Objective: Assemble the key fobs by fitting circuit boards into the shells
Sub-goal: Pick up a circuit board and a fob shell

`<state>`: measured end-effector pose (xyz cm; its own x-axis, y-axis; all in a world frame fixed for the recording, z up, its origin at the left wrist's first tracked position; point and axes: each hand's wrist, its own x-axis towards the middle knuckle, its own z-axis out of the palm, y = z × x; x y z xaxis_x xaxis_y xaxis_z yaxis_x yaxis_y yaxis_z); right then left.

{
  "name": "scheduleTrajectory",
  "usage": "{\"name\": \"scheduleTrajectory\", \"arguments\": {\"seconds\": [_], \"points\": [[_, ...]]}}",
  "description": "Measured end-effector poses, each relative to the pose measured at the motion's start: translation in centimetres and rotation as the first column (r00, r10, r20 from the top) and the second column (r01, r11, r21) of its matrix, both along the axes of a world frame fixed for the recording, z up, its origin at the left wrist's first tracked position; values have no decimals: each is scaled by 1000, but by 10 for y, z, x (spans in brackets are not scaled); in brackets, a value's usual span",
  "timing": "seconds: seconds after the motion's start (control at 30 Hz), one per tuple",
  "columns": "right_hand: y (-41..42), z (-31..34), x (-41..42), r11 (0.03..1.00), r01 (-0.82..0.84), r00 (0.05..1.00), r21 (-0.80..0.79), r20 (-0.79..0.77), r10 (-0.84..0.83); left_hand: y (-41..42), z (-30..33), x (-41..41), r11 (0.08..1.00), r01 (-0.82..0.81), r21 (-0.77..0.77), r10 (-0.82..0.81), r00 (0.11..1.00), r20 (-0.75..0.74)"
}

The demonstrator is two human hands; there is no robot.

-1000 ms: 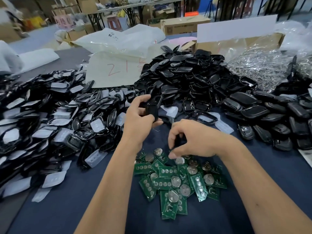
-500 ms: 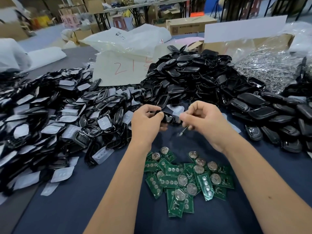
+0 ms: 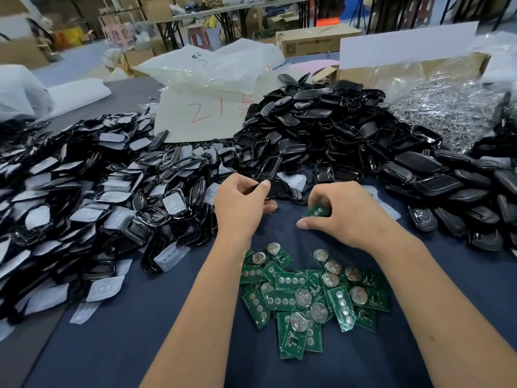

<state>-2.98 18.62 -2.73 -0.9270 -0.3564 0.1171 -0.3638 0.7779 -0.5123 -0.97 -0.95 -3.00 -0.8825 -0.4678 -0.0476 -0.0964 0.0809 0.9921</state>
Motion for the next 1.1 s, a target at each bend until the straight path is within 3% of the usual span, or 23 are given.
{"name": "scheduleTrajectory", "arguments": {"seconds": [0.1, 0.23, 0.37, 0.47, 0.63, 0.7, 0.83, 1.1], "points": [[0, 0, 1, 1000, -21, 1000, -17, 16, 21, 1, 1, -1, 997, 34, 75, -34, 999, 1], [-1, 0, -2, 948, -30, 995, -317, 76, 57, 3, 3, 0, 985, 67, 159, -71, 997, 20], [-1, -1, -4, 829, -17, 997, -559, 55, 57, 3, 4, -1, 974, 85, 210, -94, 995, 35], [-2, -2, -4, 683, 69, 993, -727, 114, 20, 5, 4, 0, 960, 99, 262, -113, 993, 38], [-15, -5, 2, 475, 210, 977, -855, 202, -69, 15, 4, 3, 947, 154, 284, -174, 983, 49], [-16, -7, 3, 492, 236, 971, -838, 184, -153, 19, 4, 5, 948, 184, 261, -203, 978, 48], [-20, -8, 5, 630, 239, 959, -739, 77, -273, 24, 6, 7, 953, 212, 216, -228, 973, 49], [-28, -10, 8, 609, 287, 947, -740, 123, -297, 27, 5, 8, 949, 231, 215, -245, 969, 41]]}}
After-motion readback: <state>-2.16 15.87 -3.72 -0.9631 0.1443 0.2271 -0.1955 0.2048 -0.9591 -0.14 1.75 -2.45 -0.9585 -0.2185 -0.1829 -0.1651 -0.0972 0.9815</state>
